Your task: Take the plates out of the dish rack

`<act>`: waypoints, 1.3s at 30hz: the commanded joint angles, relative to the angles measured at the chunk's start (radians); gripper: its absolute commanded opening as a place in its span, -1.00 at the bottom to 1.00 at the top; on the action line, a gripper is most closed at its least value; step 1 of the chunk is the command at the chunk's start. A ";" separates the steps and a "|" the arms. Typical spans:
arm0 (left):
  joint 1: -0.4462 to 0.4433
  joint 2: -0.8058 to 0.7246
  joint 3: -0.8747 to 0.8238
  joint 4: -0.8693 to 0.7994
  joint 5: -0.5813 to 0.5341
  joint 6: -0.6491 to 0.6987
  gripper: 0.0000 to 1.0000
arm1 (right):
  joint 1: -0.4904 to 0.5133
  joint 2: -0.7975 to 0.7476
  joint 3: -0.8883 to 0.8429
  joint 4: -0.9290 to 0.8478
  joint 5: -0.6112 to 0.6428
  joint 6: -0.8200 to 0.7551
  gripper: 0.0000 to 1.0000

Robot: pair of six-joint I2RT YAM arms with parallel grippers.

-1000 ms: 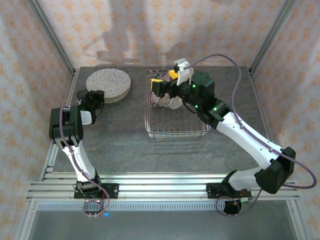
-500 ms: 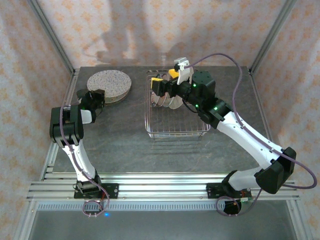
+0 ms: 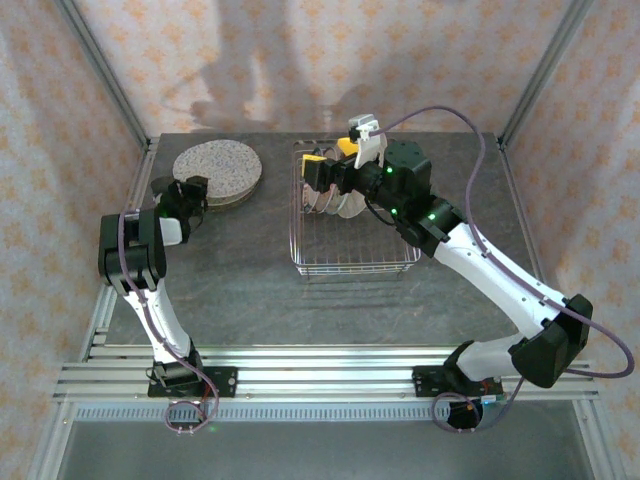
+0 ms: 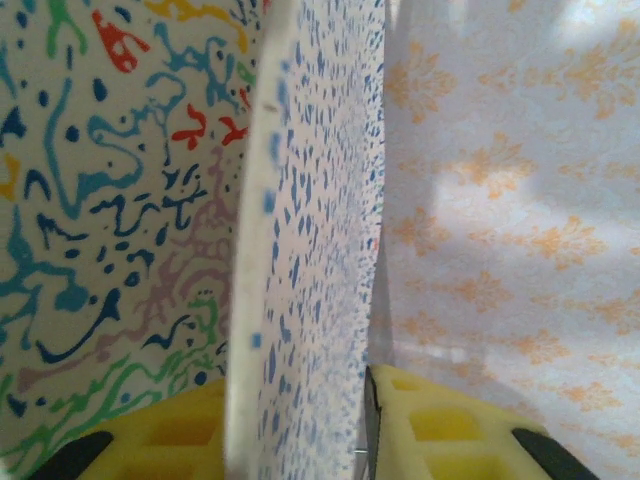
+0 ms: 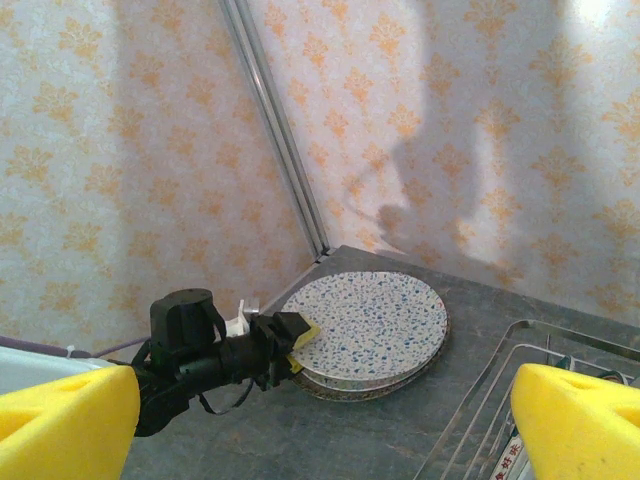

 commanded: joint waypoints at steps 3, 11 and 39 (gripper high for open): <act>0.009 -0.039 0.050 -0.102 0.015 0.054 -0.05 | 0.007 -0.008 0.040 -0.001 0.018 0.017 0.91; 0.009 -0.100 0.117 -0.391 -0.017 0.133 0.21 | 0.006 -0.013 0.038 -0.004 0.021 0.028 0.91; 0.008 -0.050 0.291 -0.764 -0.064 0.237 0.34 | 0.006 -0.026 0.041 -0.048 0.058 0.040 0.91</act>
